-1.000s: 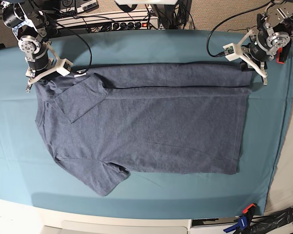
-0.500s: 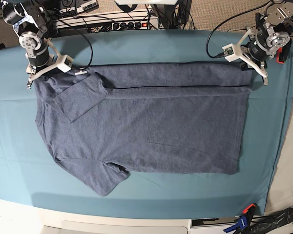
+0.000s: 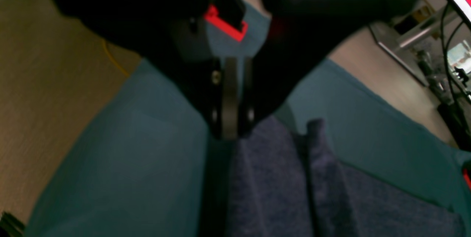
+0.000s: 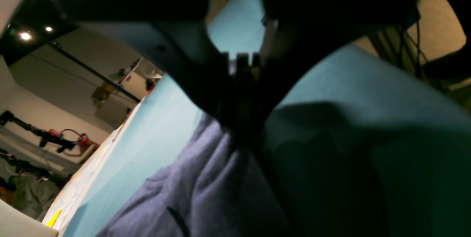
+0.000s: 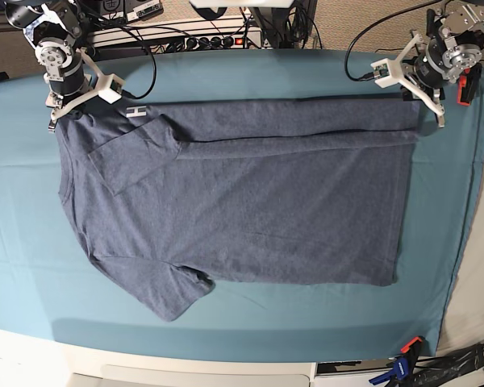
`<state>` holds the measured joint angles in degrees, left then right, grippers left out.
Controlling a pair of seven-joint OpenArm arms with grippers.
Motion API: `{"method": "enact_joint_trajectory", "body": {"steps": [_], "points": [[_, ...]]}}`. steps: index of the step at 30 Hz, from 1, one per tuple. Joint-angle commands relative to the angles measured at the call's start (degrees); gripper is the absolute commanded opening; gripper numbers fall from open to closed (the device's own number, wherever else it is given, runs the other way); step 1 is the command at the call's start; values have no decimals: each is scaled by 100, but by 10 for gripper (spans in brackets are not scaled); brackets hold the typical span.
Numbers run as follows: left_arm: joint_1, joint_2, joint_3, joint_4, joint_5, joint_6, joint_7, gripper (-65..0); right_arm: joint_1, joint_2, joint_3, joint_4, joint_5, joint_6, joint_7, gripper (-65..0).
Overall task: Fold the T-shirt properly
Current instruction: 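Pull the grasped edge toward the robot with both grippers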
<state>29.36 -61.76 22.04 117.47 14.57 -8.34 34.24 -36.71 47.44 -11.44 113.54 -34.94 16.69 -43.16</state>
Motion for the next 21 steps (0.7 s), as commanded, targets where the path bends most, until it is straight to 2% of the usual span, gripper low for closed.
{"method": "enact_joint_trajectory", "body": {"steps": [1,21], "points": [[39,-120,-44,81,37,37,48,-650,-17,101,46,87,-111,-70,-122,-650],[492,-195,-44,122,48,42,197,-650,-743,98,186,87,-295,-79,-321,-650]]}}
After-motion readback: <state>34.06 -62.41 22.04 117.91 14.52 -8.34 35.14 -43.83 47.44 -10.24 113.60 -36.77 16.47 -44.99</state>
